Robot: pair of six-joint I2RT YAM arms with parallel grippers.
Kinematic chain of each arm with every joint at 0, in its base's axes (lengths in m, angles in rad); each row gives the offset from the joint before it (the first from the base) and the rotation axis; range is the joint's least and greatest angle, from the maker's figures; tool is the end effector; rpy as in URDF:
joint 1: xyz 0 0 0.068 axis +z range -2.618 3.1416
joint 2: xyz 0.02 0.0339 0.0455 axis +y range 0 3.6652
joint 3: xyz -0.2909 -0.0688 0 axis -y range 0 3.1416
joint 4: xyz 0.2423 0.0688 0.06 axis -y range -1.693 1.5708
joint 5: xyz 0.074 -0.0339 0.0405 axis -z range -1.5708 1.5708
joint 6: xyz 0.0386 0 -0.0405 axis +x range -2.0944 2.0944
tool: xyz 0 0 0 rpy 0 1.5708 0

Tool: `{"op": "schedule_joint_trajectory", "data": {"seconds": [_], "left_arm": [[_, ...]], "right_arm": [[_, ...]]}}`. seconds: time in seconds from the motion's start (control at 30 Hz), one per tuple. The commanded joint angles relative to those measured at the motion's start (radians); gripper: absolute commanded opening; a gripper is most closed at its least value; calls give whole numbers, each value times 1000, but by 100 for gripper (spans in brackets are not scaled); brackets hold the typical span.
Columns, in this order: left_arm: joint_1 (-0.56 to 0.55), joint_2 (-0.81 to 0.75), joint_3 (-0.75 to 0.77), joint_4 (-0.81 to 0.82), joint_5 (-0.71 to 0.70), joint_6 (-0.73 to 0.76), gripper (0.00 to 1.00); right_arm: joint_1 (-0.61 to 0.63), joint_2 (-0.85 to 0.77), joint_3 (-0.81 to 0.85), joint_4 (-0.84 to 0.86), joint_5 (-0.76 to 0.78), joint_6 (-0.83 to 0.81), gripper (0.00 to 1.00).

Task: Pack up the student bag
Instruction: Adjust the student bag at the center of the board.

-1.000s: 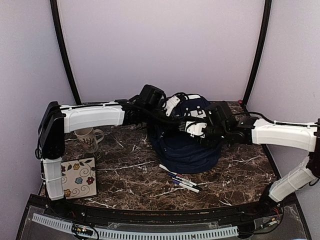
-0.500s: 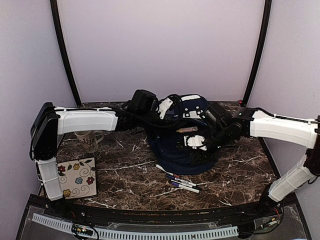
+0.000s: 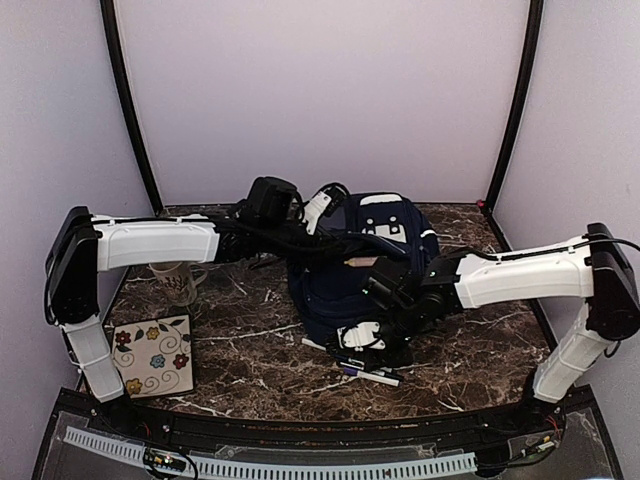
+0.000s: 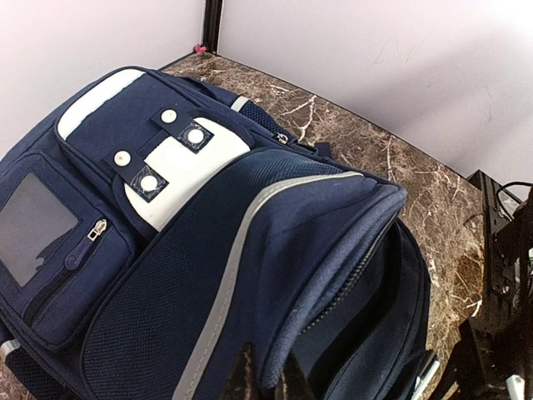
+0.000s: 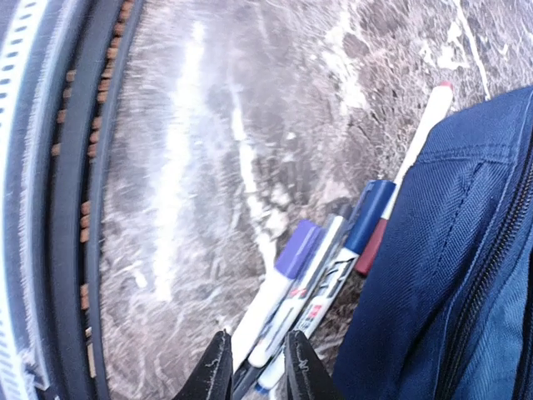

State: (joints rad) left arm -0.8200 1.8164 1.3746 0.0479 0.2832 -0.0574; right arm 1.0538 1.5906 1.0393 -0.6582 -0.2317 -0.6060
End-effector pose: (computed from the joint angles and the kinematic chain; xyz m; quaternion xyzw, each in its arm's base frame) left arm 0.2909 -0.3276 0.3037 0.3791 0.7352 -0.3397 0.4476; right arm 0.1421 0.2678 0.2242 -0.7350 0.6442 0.1505 0.1488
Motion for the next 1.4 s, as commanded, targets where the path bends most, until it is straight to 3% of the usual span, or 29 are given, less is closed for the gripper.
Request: {"op": "schedule_joint_trajectory", "data": {"seconds": [0.0, 0.27, 0.6, 0.73, 0.83, 1.07, 1.37], "left_arm": [[11, -119, -3, 114, 25, -39, 0], [15, -152, -24, 114, -31, 2, 0], [-8, -226, -10, 33, -178, 55, 0], [-90, -247, -41, 22, -380, 150, 0], [-100, -262, -57, -23, -425, 115, 0], [-90, -241, -96, -23, -435, 84, 0], [20, -195, -123, 25, -300, 37, 0]], "right_arm": [[12, 72, 46, 93, 104, 47, 21], [-12, 196, 76, 219, 422, 75, 16], [-82, 229, 149, 267, 457, 74, 16], [-83, 249, 198, 258, 436, 64, 17], [-85, 273, 233, 263, 427, 48, 17], [-88, 323, 332, 218, 363, 49, 18], [-29, 268, 306, 171, 215, 59, 23]]}}
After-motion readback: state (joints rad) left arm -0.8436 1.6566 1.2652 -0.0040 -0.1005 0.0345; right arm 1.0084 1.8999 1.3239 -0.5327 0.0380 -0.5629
